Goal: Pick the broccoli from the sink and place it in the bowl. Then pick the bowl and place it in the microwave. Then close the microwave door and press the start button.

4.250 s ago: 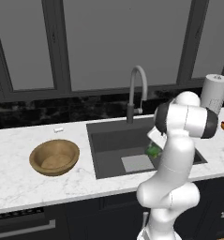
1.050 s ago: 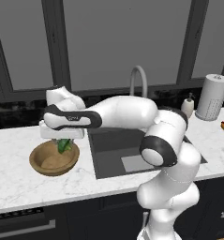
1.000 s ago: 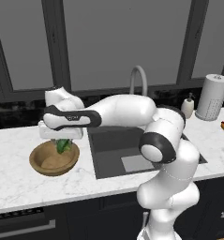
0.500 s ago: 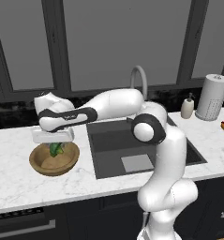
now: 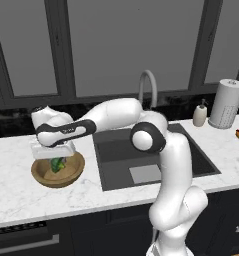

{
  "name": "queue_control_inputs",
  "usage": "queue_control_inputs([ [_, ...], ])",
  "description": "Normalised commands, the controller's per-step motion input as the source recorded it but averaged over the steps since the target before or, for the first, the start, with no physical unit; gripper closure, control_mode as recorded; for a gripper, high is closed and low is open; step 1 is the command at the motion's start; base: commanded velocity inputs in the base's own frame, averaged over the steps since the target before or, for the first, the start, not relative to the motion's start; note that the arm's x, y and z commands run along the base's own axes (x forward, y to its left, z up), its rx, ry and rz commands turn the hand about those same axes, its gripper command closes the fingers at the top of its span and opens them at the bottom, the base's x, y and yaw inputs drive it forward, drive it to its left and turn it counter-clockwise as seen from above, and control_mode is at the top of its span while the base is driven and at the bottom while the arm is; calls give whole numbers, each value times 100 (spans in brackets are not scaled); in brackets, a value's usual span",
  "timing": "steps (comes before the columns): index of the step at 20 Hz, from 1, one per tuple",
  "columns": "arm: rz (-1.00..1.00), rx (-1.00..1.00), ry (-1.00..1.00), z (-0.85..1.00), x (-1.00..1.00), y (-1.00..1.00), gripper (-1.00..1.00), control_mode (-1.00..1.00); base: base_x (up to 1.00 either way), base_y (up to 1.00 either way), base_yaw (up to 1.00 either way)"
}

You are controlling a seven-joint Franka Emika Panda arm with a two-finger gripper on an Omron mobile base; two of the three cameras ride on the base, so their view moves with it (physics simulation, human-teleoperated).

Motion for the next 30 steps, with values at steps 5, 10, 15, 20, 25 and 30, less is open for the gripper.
queue_control_inputs([
  [5,0,8,-8,-53,10,0,100,-100,0,0,0],
  [10,0,0,-17,-33,12,0,100,-100,0,0,0],
  [15,-5,0,-6,-10,42,5,100,-100,0,0,0],
  [20,0,0,0,-3,34,0,-100,-100,0,0,0],
  [25,-1,1,3,5,4,-2,-100,-100,0,0,0],
  [30,0,1,-5,15,-5,-6,-100,-100,0,0,0],
])
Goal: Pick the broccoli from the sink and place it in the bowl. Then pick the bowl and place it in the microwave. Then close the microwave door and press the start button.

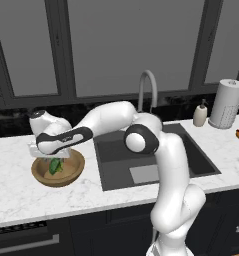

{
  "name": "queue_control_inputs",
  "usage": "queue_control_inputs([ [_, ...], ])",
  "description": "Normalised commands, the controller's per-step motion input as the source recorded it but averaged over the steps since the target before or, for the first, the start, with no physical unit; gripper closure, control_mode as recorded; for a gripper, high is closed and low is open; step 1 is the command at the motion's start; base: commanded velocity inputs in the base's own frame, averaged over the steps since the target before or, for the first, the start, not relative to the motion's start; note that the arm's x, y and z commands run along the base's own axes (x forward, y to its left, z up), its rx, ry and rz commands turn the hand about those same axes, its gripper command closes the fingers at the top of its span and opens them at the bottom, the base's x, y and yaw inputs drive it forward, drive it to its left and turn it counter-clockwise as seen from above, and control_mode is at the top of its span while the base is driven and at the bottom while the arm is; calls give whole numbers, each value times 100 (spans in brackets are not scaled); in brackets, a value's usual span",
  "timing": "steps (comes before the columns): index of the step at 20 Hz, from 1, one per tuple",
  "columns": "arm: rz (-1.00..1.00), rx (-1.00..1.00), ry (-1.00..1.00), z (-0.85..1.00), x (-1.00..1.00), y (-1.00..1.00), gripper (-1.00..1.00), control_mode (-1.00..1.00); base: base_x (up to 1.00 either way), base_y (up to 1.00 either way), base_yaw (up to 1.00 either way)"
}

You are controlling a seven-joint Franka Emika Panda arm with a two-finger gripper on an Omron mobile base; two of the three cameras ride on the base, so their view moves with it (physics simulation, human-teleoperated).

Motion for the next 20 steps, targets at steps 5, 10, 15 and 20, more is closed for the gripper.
queue_control_inputs([
  [5,-2,6,-12,35,-16,-34,-100,-100,0,0,0],
  [10,0,14,-1,22,-17,-65,-100,-100,0,0,0],
  [15,0,23,0,22,-7,-78,-100,-100,0,0,0],
  [20,0,5,3,18,0,-41,-100,-100,0,0,0],
])
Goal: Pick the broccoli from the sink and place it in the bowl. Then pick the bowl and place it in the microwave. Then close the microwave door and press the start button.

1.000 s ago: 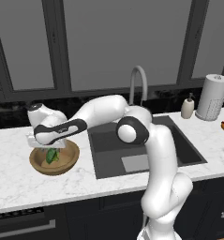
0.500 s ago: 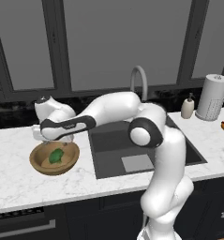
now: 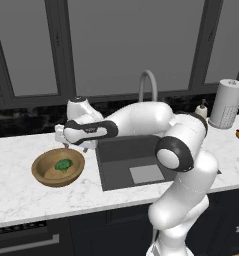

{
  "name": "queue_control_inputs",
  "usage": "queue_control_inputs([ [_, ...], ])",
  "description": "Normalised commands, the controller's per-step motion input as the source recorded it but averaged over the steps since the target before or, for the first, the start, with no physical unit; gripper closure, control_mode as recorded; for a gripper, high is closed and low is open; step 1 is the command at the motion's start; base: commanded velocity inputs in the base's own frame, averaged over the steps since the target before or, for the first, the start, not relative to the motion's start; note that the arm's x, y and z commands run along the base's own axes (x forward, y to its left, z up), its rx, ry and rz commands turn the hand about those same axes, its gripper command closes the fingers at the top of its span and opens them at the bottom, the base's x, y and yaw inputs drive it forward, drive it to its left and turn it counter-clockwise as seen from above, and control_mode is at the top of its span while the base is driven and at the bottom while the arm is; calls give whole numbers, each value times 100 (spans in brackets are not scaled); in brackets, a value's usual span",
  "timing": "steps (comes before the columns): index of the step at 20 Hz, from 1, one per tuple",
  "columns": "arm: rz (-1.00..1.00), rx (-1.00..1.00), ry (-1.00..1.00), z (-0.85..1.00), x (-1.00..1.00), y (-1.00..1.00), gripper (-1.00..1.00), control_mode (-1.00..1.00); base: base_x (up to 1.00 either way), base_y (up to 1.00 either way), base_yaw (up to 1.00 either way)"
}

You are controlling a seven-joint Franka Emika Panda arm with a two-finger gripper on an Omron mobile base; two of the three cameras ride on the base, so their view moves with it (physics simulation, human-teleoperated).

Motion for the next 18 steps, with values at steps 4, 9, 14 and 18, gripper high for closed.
queue_control_inputs([
  [4,2,0,3,-1,0,-30,-100,-100,0,0,0],
  [9,6,0,3,-7,14,-10,-100,-100,0,0,0],
  [14,9,1,1,-12,14,0,-100,-100,0,0,0],
  [18,9,5,1,-27,9,0,-100,-100,0,0,0],
])
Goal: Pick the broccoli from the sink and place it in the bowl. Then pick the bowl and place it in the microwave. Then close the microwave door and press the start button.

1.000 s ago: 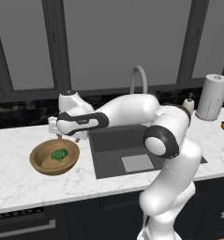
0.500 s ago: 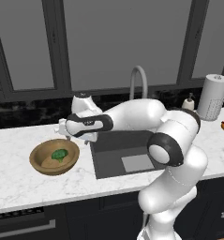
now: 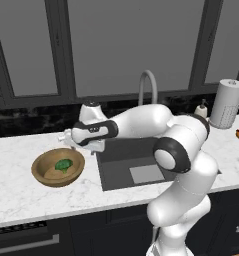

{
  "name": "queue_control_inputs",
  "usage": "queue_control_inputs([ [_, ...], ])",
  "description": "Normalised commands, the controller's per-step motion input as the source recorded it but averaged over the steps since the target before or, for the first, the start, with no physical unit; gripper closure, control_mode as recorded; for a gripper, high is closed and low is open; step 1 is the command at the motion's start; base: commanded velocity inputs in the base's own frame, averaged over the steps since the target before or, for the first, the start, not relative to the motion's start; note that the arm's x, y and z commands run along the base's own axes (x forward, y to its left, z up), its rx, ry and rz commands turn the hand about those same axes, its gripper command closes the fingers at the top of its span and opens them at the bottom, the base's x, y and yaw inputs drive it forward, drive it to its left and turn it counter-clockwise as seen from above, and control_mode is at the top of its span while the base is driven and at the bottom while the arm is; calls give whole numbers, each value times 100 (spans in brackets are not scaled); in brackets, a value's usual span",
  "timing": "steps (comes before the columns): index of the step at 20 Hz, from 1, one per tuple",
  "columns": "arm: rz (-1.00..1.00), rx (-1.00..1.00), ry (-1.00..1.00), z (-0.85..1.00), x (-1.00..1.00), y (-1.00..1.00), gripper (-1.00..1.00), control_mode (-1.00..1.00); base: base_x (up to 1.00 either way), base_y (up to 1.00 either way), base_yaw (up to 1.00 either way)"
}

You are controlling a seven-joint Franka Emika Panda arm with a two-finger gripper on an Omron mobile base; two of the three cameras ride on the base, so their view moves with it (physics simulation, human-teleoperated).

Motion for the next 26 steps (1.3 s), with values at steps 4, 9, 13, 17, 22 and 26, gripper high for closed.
queue_control_inputs([
  [4,5,7,2,-31,1,0,-100,-100,0,0,0],
  [9,1,1,0,-21,7,12,-100,-100,0,0,0],
  [13,0,0,0,-18,4,13,-100,-100,0,0,0],
  [17,0,1,0,-19,4,21,-100,-100,0,0,0],
  [22,0,2,0,-23,0,6,-100,-100,0,0,0],
  [26,0,0,0,-10,0,11,-100,-100,0,0,0],
])
